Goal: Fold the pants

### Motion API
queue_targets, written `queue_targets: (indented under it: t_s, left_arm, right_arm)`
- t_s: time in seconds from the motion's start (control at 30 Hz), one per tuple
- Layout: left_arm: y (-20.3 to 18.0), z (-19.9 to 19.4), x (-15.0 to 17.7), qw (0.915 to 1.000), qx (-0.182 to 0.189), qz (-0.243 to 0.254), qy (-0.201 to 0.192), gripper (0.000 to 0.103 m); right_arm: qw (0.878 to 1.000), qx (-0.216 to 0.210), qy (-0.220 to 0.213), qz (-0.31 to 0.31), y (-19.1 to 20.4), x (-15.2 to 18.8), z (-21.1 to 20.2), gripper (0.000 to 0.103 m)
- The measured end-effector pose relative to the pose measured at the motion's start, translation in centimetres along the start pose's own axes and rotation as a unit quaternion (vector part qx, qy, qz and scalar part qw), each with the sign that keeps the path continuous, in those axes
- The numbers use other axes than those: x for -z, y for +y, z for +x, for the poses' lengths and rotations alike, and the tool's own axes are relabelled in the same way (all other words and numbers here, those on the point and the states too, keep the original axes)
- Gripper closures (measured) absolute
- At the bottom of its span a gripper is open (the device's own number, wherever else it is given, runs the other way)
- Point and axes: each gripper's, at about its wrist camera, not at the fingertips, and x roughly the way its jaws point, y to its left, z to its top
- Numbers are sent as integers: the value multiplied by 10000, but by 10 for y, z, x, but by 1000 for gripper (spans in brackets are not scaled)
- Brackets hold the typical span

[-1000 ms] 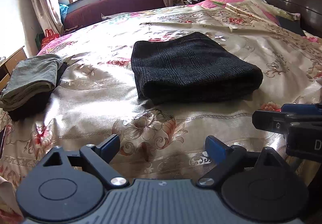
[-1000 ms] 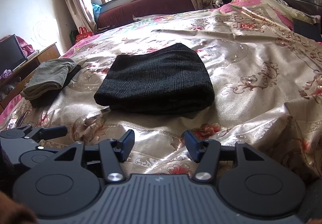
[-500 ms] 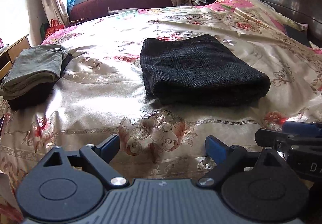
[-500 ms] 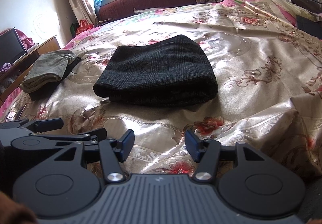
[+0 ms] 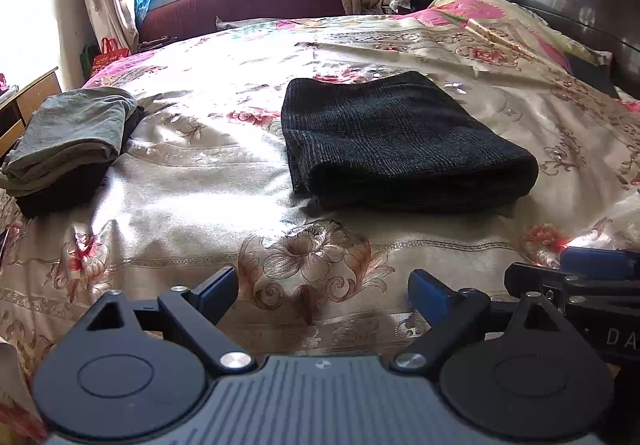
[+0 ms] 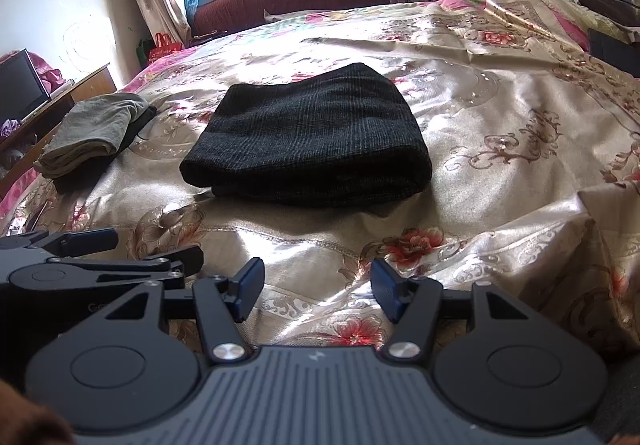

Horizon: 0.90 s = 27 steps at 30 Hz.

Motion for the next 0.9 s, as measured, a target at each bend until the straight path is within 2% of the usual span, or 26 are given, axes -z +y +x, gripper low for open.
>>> queue_targets:
  t_s: [0.9]
  left_arm:
    - [0,1,2,10000,82,-41,-5,0]
  right_arm:
    - [9999,112,76,13,-4,0,11,42]
